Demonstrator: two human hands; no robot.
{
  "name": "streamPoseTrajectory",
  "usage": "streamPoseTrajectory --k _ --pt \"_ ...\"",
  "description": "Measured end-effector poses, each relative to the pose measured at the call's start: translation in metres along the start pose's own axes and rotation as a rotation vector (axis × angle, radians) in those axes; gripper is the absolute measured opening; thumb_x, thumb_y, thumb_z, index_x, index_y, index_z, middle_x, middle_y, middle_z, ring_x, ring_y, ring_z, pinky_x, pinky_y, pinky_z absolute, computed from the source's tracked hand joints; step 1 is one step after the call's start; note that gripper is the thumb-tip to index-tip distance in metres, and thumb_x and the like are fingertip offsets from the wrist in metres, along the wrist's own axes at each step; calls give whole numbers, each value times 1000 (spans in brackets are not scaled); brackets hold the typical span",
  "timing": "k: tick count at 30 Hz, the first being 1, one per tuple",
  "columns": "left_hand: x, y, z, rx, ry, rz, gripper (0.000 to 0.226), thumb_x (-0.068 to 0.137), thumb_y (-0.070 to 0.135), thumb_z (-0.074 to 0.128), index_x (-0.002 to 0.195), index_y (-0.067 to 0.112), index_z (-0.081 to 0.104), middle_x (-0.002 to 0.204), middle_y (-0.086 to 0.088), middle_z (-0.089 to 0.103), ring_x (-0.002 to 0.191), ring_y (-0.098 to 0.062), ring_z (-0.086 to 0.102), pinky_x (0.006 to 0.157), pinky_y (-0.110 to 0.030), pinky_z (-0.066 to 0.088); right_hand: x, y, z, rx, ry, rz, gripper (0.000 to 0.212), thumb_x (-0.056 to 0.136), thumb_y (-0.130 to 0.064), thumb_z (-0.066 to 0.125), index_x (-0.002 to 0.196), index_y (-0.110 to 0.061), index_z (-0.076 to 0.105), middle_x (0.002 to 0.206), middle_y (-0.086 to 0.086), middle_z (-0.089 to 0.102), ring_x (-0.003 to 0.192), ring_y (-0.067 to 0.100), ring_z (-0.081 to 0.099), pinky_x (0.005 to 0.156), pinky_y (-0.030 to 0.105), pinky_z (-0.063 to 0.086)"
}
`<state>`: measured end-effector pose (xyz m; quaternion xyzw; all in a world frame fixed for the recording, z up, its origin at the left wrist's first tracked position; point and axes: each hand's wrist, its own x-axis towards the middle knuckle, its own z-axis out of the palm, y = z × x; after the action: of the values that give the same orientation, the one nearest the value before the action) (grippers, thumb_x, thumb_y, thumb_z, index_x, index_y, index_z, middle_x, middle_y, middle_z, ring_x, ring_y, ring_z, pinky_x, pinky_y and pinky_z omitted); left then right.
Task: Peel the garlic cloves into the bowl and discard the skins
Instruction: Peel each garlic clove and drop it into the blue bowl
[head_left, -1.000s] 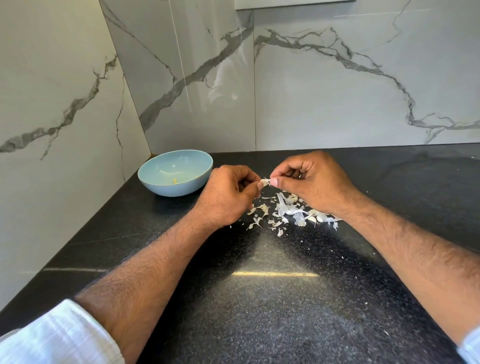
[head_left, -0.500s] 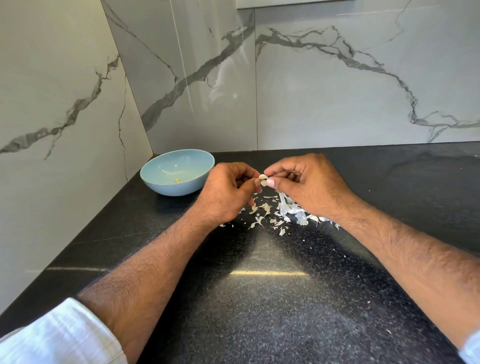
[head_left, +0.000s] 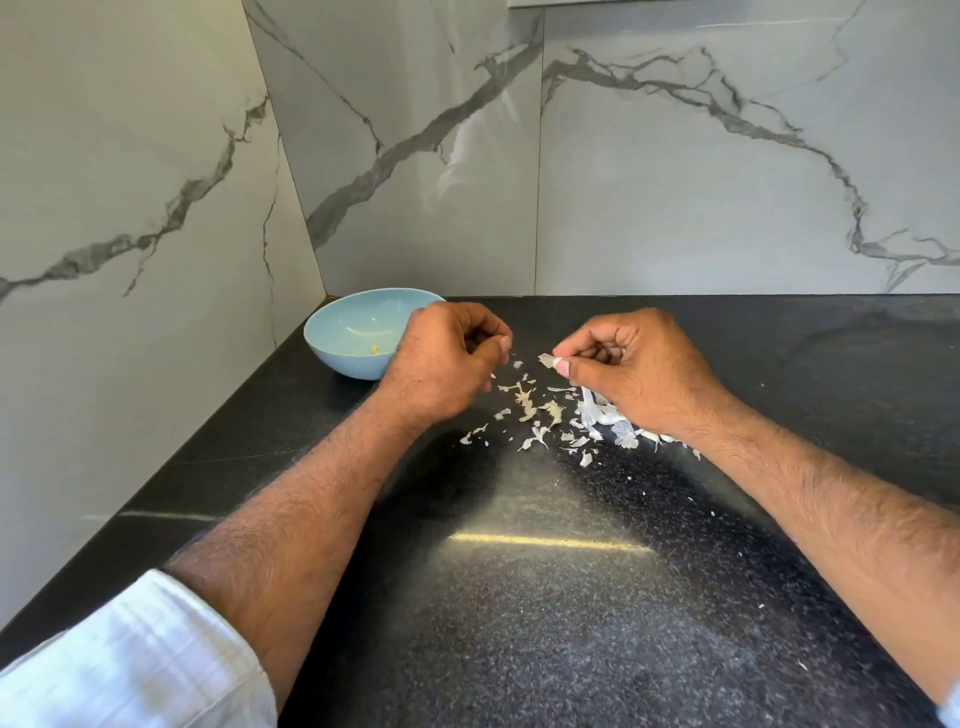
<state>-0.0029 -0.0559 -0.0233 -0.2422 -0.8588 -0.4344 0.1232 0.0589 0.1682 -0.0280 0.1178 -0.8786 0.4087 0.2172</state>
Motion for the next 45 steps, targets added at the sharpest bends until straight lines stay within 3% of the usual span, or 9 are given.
streamPoseTrajectory --k 5,9,15,21,26,32,37,42,45 --pt "4 -14 -25 71 35 -76 8 96 26 78 92 29 73 82 9 76 58 -7 70 62 -27 56 3 -14 18 -120 -146 -93 10 92 -14 79 90 -23 78 86 -9 72 69 12 66 63 35 60" --pt "3 -18 -25 124 -37 -44 9 94 33 80 93 26 74 77 7 77 58 -7 68 70 -40 65 8 -35 29 -152 -163 -236 10 91 -11 77 85 -19 75 84 -10 67 69 10 63 60 25 53" --pt "3 -16 -23 175 -71 -29 13 93 38 80 89 27 76 75 10 75 56 -1 63 73 -39 64 2 -30 33 -469 -539 -156 20 94 -15 69 79 -28 69 84 -13 66 72 4 63 70 37 58" --pt "2 -15 -23 168 -75 -58 14 93 40 81 90 27 76 77 9 76 60 -4 65 74 -38 64 5 -42 12 -272 -89 -249 13 93 -6 73 86 -17 68 90 -11 66 80 -2 62 68 13 50" --pt "1 -13 -23 179 -69 -51 14 94 39 80 91 26 76 77 9 75 57 -3 63 74 -37 64 -12 -35 33 -531 -465 -110 26 86 4 66 78 -22 64 88 -11 61 86 7 59 78 40 59" --pt "1 -14 -24 179 -68 -46 15 94 39 80 91 25 76 77 8 76 60 -5 66 74 -40 65 -3 -44 27 -398 -195 -311 33 82 13 65 74 -19 60 81 -4 61 78 13 60 65 32 55" --pt "-2 -12 -22 159 -78 -59 15 95 38 80 90 25 76 76 8 76 55 -5 66 72 -39 66 -10 -41 36 -568 -505 -139 34 80 7 65 70 -25 56 84 -12 57 82 6 54 78 42 57" --pt "-3 -6 -19 27 -126 -106 10 96 26 80 93 18 75 76 2 79 55 -18 71 66 -34 64 -3 -29 18 -99 -209 69 14 93 -8 76 92 -22 76 84 -9 72 68 -2 64 63 22 53" --pt "-4 0 -13 -76 -159 -130 8 93 20 84 95 15 78 81 -2 80 62 -19 71 69 -35 64 1 -21 6 334 -120 300 15 89 1 78 100 -8 78 88 12 78 65 15 65 61 22 55"
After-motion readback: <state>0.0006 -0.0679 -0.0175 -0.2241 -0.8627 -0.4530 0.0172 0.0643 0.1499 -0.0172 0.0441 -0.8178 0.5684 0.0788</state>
